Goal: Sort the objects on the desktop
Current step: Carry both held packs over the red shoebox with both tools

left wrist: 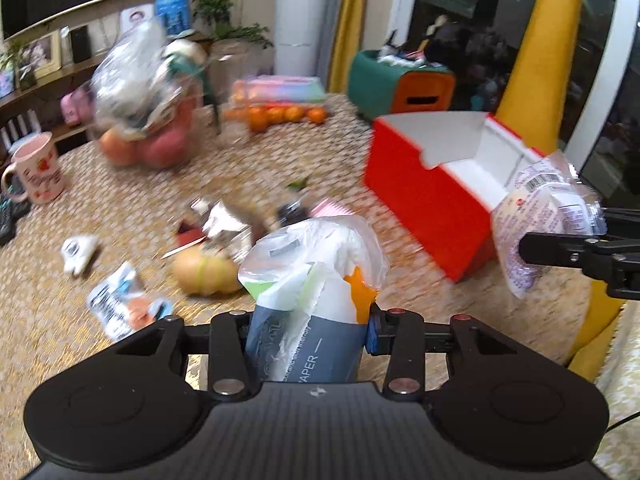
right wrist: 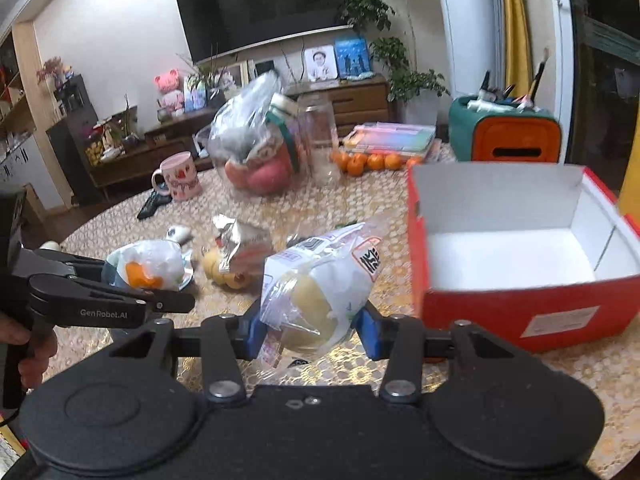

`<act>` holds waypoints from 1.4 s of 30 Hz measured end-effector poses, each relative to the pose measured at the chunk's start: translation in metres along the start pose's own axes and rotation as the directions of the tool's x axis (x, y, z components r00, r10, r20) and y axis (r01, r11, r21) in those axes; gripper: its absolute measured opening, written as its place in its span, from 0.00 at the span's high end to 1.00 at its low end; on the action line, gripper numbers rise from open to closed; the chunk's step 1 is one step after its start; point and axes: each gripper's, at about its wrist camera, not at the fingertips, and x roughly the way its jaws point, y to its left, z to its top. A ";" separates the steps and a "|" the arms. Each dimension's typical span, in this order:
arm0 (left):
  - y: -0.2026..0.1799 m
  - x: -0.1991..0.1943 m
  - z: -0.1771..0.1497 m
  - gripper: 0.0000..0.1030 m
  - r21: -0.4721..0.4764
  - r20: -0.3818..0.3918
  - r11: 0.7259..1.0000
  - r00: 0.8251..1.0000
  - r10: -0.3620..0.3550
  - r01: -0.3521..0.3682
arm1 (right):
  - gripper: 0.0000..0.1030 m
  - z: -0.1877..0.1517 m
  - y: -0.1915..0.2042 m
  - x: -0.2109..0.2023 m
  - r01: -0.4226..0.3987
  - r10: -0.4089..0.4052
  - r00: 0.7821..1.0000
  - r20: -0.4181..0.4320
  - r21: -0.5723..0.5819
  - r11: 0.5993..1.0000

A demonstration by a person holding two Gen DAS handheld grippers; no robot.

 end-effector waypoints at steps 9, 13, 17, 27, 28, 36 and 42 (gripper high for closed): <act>-0.063 0.001 0.041 0.61 0.109 0.024 0.991 0.997 -0.076 0.073 | 0.56 0.015 -0.038 -0.021 0.052 -0.053 0.998 0.023 0.063 0.997; -0.091 0.009 0.056 0.61 0.158 0.025 0.983 0.995 -0.101 0.096 | 0.56 0.023 -0.056 -0.026 0.071 -0.075 0.996 0.042 0.079 0.994; -0.114 0.020 0.076 0.61 0.193 0.034 0.975 0.993 -0.115 0.106 | 0.56 0.029 -0.077 -0.026 0.103 -0.108 0.993 0.049 0.093 0.990; -0.153 0.074 0.133 0.61 0.159 -0.007 0.978 0.991 -0.137 0.136 | 0.56 0.042 -0.131 -0.010 0.187 -0.192 0.980 0.041 0.113 0.976; -0.157 0.079 0.135 0.61 0.157 -0.012 0.978 0.991 -0.134 0.134 | 0.56 0.042 -0.138 -0.005 0.197 -0.202 0.979 0.031 0.116 0.974; -0.179 0.137 0.161 0.61 0.110 -0.077 0.985 0.989 -0.125 0.133 | 0.56 0.043 -0.175 0.027 0.254 -0.253 0.967 -0.028 0.129 0.959; -0.191 0.181 0.171 0.61 0.102 -0.136 0.989 0.987 -0.090 0.105 | 0.56 0.039 -0.195 0.057 0.261 -0.251 0.963 -0.098 0.109 0.959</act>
